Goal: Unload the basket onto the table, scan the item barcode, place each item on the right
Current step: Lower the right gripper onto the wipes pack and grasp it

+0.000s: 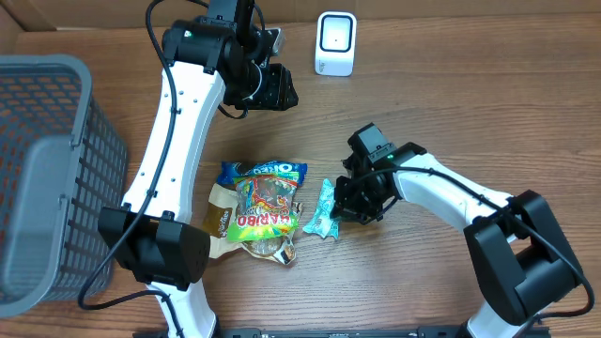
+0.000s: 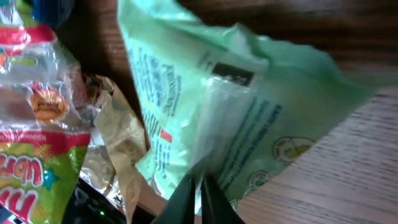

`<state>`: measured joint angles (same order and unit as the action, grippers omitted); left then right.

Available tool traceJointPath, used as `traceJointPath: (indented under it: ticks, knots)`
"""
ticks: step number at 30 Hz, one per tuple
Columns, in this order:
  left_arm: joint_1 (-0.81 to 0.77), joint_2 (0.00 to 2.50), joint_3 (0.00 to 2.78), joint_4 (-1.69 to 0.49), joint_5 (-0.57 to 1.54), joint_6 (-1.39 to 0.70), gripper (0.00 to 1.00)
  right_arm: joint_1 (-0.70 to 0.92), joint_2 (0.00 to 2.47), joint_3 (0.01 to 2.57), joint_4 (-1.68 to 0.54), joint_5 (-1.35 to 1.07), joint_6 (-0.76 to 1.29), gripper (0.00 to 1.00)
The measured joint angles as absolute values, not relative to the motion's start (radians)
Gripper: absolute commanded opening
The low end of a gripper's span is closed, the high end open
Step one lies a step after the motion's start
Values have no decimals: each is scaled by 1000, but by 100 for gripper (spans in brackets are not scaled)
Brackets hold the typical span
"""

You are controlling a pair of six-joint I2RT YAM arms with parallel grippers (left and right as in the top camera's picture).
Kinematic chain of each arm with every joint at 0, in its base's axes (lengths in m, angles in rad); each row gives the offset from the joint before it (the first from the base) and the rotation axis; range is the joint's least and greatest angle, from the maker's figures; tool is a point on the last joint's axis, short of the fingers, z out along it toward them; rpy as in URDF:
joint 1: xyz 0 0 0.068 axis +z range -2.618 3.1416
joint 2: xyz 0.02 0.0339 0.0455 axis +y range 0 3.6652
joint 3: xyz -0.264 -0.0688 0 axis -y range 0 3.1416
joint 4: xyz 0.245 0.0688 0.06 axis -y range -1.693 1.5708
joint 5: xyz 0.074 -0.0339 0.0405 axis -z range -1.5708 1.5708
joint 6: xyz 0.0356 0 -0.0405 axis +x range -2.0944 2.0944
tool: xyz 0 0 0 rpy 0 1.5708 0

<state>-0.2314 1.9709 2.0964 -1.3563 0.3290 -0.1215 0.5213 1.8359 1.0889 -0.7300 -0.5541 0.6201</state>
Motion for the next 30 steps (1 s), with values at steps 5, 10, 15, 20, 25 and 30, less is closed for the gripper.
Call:
traceJointPath:
  ticks: [5, 10, 15, 20, 25, 30]
  knots:
    - [-231, 1971, 2096, -1356, 329, -121, 57, 474, 1843, 1088, -728, -551, 634, 43]
    - [-231, 1971, 2096, -1357, 326, -120, 74, 416, 1861, 1162, -898, -579, 470, 65]
    - [-231, 1971, 2096, -1358, 315, -120, 89, 381, 1870, 1372, -1057, -544, 210, 79]
    - [-231, 1971, 2096, -1356, 308, -121, 100, 376, 1869, 1438, -994, -495, -82, 85]
    - [-231, 1971, 2096, -1354, 287, -121, 100, 393, 1874, 1398, -958, -479, -308, 81]
    - [-231, 1971, 2096, -1348, 272, -121, 100, 400, 1917, 1392, -957, -520, -425, 84]
